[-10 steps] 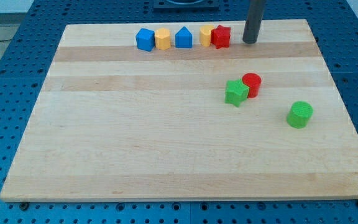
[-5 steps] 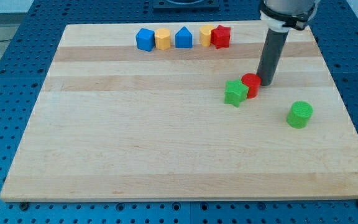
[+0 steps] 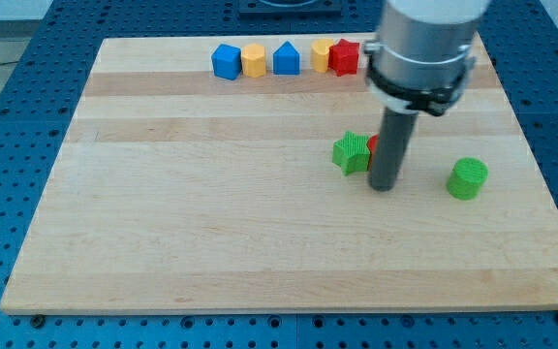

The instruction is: Place the green star below the blue triangle

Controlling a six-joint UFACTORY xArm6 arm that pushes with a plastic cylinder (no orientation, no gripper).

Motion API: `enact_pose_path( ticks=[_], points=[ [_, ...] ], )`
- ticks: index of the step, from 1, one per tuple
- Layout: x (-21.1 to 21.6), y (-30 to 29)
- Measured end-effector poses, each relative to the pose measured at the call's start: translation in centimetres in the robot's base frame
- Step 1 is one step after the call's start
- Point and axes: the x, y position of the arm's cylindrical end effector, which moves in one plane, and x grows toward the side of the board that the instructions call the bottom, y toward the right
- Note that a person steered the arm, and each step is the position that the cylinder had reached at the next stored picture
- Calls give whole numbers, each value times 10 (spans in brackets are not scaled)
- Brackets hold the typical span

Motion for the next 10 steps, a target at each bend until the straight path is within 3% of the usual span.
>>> enact_pose_path(
  ticks=[2, 6, 8, 10],
  points=[
    [-41, -20],
    [-105, 6],
    [-139, -30],
    [-142, -54]
  ],
)
